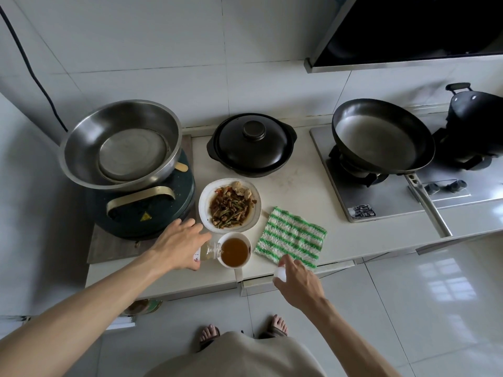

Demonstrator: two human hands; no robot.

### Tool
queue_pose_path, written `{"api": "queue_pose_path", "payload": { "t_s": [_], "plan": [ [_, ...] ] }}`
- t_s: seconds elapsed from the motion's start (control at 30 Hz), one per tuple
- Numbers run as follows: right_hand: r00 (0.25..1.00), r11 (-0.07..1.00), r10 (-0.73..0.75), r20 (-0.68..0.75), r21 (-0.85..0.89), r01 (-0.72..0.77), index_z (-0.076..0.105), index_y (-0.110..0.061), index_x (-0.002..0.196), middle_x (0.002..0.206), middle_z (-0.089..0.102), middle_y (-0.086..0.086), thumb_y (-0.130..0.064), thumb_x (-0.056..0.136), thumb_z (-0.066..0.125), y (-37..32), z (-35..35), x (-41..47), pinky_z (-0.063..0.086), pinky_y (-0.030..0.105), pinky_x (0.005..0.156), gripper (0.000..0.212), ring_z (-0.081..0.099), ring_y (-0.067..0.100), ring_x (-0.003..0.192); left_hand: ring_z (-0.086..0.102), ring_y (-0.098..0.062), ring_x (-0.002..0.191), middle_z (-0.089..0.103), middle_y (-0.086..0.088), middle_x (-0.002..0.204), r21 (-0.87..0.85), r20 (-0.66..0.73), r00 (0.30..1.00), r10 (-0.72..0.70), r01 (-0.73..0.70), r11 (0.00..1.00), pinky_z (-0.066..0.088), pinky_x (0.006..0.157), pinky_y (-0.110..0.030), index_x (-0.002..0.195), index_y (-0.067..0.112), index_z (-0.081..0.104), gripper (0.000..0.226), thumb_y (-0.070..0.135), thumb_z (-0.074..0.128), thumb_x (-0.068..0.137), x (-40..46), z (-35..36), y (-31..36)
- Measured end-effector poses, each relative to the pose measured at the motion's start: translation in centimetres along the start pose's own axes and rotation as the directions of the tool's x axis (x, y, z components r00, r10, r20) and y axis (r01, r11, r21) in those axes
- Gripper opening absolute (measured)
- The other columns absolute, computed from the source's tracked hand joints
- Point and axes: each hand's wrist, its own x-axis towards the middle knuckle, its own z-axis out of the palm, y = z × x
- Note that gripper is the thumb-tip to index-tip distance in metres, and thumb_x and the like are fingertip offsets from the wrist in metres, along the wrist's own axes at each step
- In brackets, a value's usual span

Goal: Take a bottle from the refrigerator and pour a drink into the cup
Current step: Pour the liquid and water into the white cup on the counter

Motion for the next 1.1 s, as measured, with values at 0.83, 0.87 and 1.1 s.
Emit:
{"api": "queue_pose_path", "payload": {
  "t_s": [0.83,0.87,1.1],
  "plan": [
    [0.992,0.995,-0.098,-0.079,0.018,0.099,0.043,-0.034,0.119,0.123,0.058,-0.001,-0.048,0.089,0.06,-2.8,-2.2,0.1,0.043,0.029,0.056,0.038,0.061,0.016,0.076,0.051,-0.019,0.112,0.059,0.001,0.124,-0.023,-0.019,1.0,-0.001,0.0,1.0,0.042,0.09,-0.038,0.127,0.026,0.055,0.066,0.057,0.073,0.072,-0.1,-0.2,0.4],
    [0.992,0.995,-0.098,-0.076,0.021,0.1,0.043,-0.033,0.12,0.124,0.058,0.0,-0.047,0.089,0.06,-2.8,-2.3,0.1,0.045,0.029,0.057,0.038,0.061,0.016,0.077,0.051,-0.019,0.112,0.059,0.001,0.124,-0.032,-0.023,1.0,-0.004,0.003,0.999,0.042,0.091,-0.037,0.128,0.026,0.055,0.066,0.058,0.073,0.072,-0.2,-0.1,0.4],
    [0.969,0.945,-0.212,-0.128,0.224,0.236,0.054,-0.034,0.121,0.121,0.063,-0.005,-0.038,0.086,0.071,-5.0,-4.7,-0.4,0.058,0.035,0.071,0.039,0.067,0.013,0.087,0.05,-0.006,0.099,0.059,0.016,0.111,-0.41,-0.093,0.984,-0.153,0.102,0.906,0.033,0.072,-0.022,0.131,0.04,0.053,0.068,0.067,0.073,0.073,-2.1,1.5,-0.2]
  ]
}}
